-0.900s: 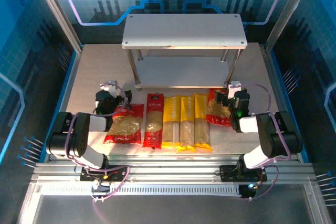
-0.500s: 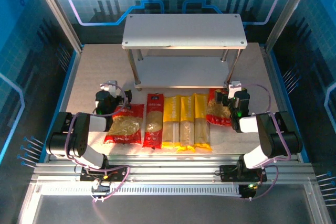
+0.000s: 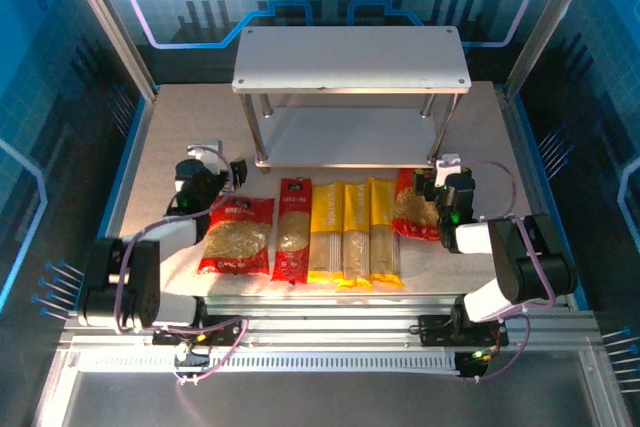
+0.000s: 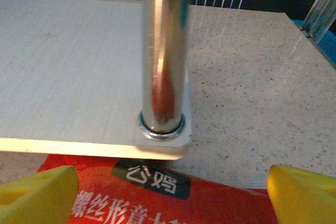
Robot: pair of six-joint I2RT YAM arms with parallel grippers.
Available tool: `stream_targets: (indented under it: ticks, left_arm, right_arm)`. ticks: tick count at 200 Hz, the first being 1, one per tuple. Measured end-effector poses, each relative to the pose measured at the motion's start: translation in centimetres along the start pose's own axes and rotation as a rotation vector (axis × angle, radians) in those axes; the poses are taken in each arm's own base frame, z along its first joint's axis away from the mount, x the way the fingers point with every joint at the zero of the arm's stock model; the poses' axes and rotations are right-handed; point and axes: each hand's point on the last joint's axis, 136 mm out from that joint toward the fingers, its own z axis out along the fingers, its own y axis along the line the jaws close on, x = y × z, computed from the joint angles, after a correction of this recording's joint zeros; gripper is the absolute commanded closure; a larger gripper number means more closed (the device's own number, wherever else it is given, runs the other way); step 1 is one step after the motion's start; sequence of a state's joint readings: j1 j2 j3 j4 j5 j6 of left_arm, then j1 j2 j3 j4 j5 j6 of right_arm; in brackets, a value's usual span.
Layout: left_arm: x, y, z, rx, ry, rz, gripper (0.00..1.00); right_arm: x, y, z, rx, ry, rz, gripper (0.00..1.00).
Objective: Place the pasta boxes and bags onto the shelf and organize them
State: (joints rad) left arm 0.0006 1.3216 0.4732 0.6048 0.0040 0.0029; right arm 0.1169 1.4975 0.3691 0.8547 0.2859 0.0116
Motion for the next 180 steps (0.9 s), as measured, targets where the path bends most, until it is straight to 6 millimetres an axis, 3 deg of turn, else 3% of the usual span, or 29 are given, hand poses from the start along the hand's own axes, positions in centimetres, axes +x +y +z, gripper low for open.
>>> stream_targets:
  ticks: [14,46,65,84,101,147,180]
  left_arm:
    - [-2.2,-0.6,-1.4,0.004,-0.052,0.005,0.23]
    - [-6.1,-1.5,-4.7,-0.01,-0.127,-0.038,0.24]
    - [-7.1,-1.7,-6.5,-0.019,-0.137,-0.083,0.23]
    - [-7.1,-2.7,-8.3,0.006,-0.127,-0.119,0.22]
    - [-6.7,-3.5,-9.4,0.028,-0.1,-0.15,0.22]
    - [-4.1,-4.4,-9.6,0.037,0.039,-0.164,0.22]
    - [-2.7,-4.6,-9.2,0.035,0.101,-0.166,0.21]
  right_arm:
    - [-1.2,1.0,-0.3,-0.017,0.009,-0.033,0.05]
    - [-8.9,0.0,-2.4,0.028,-0.1,-0.002,0.06]
    - [-12.9,-0.9,-4.2,0.048,-0.094,0.07,0.05]
    - [-14.6,-1.1,-5.4,0.048,-0.036,0.151,0.02]
    - [-12.9,-0.8,-6.3,0.035,0.067,0.23,0.02]
    - [-1.6,1.3,-8.3,0.012,0.5,0.333,0.0]
    - [2.8,2.3,-8.4,0.01,0.69,0.341,0.0]
